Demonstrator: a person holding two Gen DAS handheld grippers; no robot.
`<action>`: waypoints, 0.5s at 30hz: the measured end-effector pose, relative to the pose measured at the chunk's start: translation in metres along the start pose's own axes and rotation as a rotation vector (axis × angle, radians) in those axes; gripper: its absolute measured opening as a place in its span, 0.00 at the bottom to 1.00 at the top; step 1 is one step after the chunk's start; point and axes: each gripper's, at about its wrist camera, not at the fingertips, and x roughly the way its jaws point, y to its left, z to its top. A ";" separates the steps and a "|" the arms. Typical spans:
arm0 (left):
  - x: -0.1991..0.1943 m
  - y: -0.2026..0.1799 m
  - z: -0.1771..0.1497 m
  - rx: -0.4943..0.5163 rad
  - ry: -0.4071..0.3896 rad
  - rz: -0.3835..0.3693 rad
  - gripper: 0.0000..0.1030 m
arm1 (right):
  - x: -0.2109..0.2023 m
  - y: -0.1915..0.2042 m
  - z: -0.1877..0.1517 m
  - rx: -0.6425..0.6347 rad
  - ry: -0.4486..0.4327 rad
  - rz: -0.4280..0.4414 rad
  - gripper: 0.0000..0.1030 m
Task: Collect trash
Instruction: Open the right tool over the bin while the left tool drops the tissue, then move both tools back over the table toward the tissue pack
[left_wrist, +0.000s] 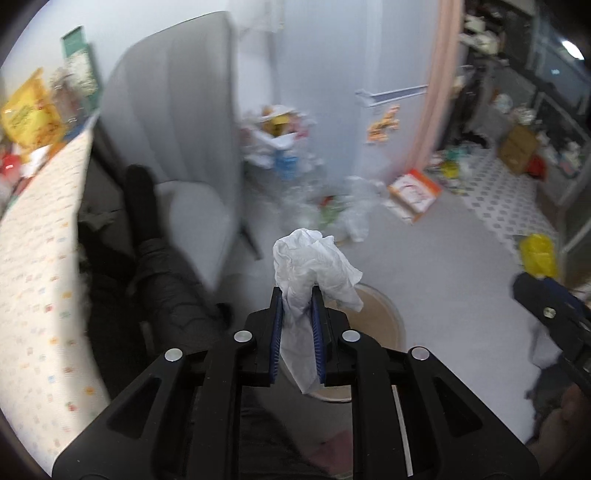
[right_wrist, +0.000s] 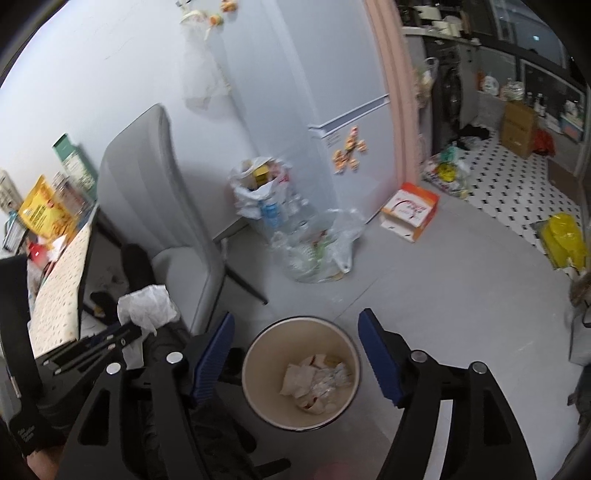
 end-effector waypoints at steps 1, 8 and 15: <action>-0.003 -0.005 0.001 0.015 -0.013 0.007 0.43 | -0.003 -0.004 0.001 0.005 -0.010 -0.009 0.70; -0.021 -0.008 0.003 0.004 -0.063 0.004 0.76 | -0.012 -0.015 -0.001 0.033 -0.025 -0.022 0.72; -0.053 0.017 0.005 -0.023 -0.129 0.086 0.93 | -0.025 0.001 0.001 0.006 -0.051 -0.014 0.78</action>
